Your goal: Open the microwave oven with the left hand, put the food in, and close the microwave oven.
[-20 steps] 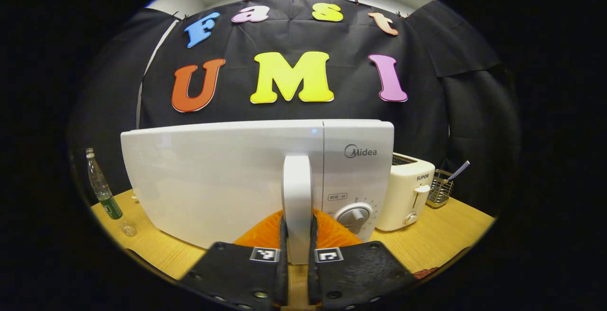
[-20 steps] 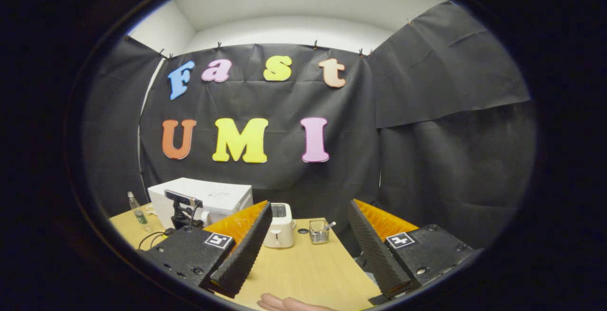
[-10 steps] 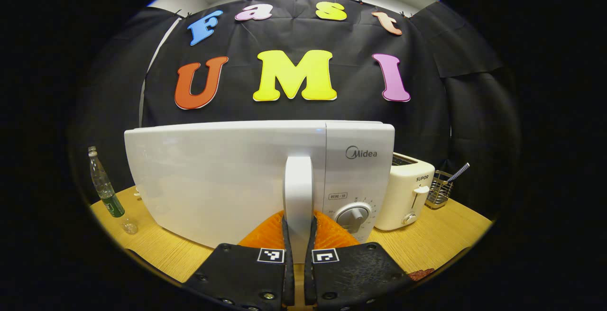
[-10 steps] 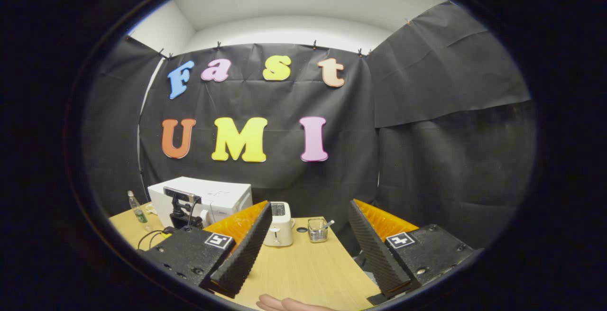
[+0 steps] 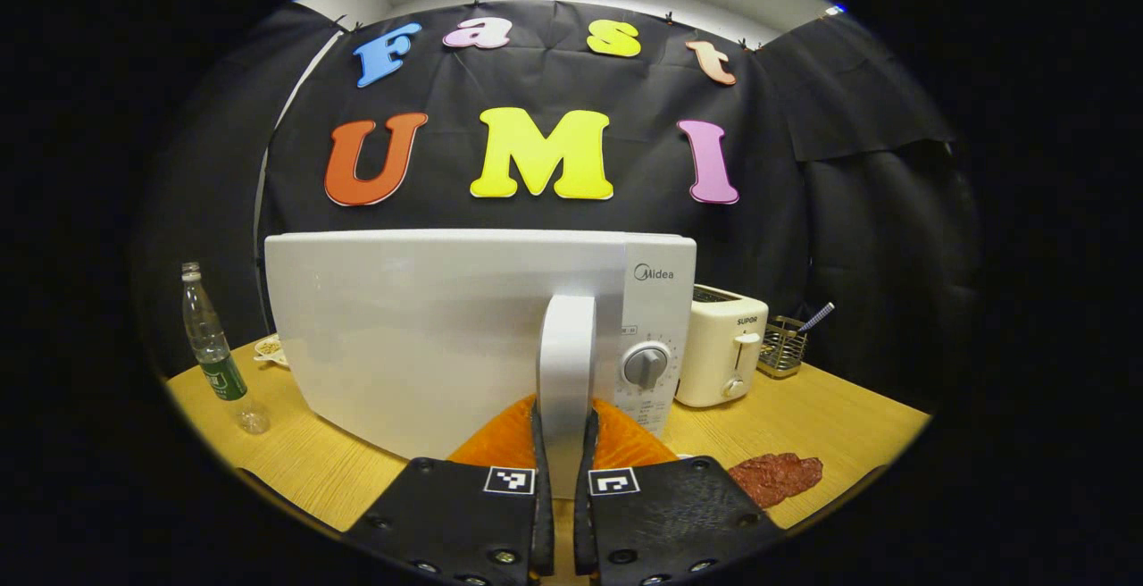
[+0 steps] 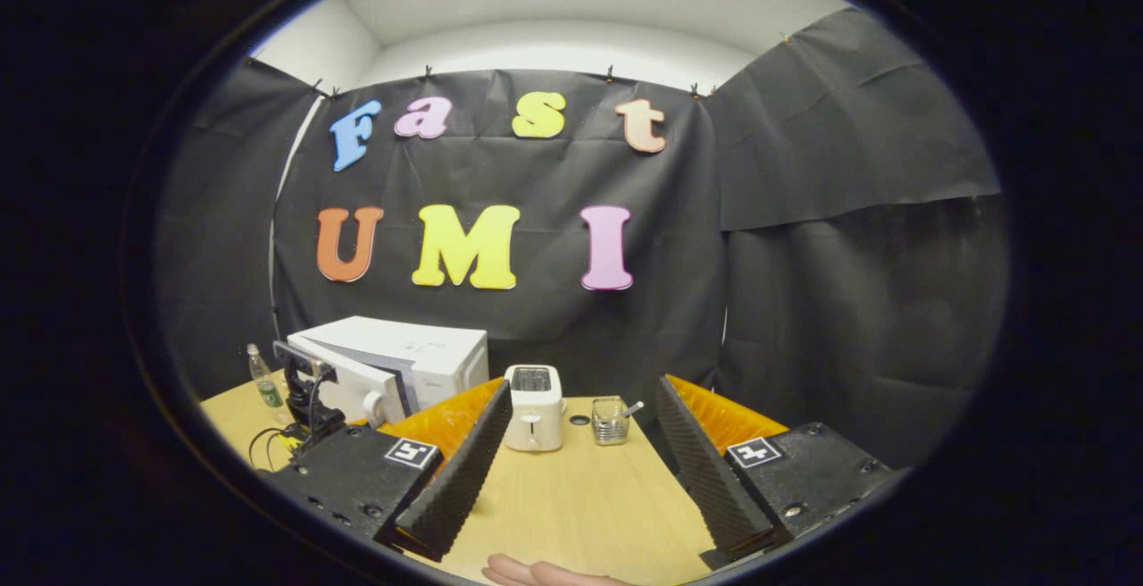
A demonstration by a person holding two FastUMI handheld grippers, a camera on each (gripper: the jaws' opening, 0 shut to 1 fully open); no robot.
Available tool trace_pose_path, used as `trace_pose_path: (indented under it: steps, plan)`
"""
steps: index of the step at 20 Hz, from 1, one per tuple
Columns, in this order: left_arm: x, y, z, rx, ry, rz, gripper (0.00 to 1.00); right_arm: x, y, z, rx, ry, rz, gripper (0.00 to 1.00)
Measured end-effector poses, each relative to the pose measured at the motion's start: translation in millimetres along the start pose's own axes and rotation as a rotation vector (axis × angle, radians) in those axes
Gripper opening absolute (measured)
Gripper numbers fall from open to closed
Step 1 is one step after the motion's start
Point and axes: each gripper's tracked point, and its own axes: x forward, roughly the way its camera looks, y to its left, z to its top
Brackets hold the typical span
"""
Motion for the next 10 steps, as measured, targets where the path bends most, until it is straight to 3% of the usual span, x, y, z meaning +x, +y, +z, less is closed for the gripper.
trace_pose_path:
  steps: [4, 5, 6, 7, 10]
  plan:
    - [-36, 12, -2, 0.003, 0.006, -0.024, 0.07, -17, 10, 8, -0.017, -0.031, 0.007, 1.00]
    - [-47, 16, -3, 0.000, 0.009, -0.025, 0.10, -21, 13, 9, -0.018, -0.035, 0.010, 0.94]
    - [-55, 20, -4, -0.005, 0.008, -0.030, 0.10, -26, 18, 10, -0.016, -0.034, 0.017, 1.00]
    - [-65, 25, -5, -0.011, 0.010, -0.036, 0.10, -30, 22, 8, -0.010, -0.030, 0.025, 0.94]
    - [-92, 42, -8, -0.022, 0.006, -0.039, 0.10, -42, 39, 11, -0.005, -0.033, 0.062, 0.94]
